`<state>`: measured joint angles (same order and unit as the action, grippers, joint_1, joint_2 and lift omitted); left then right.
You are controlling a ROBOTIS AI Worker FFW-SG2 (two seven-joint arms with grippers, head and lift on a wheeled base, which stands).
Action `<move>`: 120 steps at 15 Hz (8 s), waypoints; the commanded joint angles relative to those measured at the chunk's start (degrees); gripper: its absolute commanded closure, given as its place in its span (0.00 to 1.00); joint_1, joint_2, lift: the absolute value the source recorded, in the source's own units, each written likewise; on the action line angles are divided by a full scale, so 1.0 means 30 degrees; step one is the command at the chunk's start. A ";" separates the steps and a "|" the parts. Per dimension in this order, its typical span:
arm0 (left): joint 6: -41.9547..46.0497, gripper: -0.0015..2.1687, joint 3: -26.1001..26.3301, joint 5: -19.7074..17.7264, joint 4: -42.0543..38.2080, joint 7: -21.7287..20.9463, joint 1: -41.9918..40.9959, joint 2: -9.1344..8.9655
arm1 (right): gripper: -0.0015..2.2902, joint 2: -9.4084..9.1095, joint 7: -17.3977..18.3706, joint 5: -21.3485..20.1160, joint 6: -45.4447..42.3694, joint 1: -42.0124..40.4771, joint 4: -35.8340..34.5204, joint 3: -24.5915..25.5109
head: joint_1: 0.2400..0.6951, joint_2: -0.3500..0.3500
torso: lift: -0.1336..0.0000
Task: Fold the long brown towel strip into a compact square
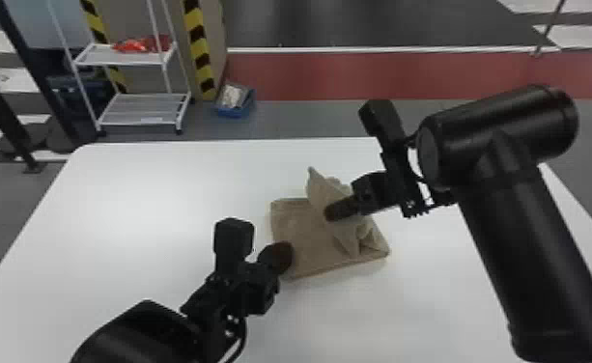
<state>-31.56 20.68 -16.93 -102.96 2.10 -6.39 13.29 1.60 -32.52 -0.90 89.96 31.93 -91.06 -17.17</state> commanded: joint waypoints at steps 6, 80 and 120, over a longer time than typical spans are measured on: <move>0.0045 0.99 0.0256 0.0223 0.0219 0.0004 0.0374 -0.0183 | 0.09 -0.0095 0.0000 0.0477 -0.0469 -0.0506 0.0472 -0.0458 | 1.00 0.55 | 0.07; 0.6432 0.99 0.0051 -0.0451 0.1508 -0.0992 -0.0476 0.0901 | 0.84 0.4710 -0.4834 0.8241 -1.5996 -1.2137 -0.2927 1.6153 | 1.00 0.03 | 0.07; 0.3971 0.99 -0.4168 -0.1916 -0.3297 -0.0904 -0.3201 0.1927 | 0.84 0.2102 -0.1699 0.2791 -2.1855 -0.8357 0.0179 0.3731 | 1.00 0.60 | 0.07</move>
<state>-19.62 8.17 -22.70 -113.22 -0.61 -16.70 19.08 7.92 -37.62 7.85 24.07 9.29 -87.72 -5.20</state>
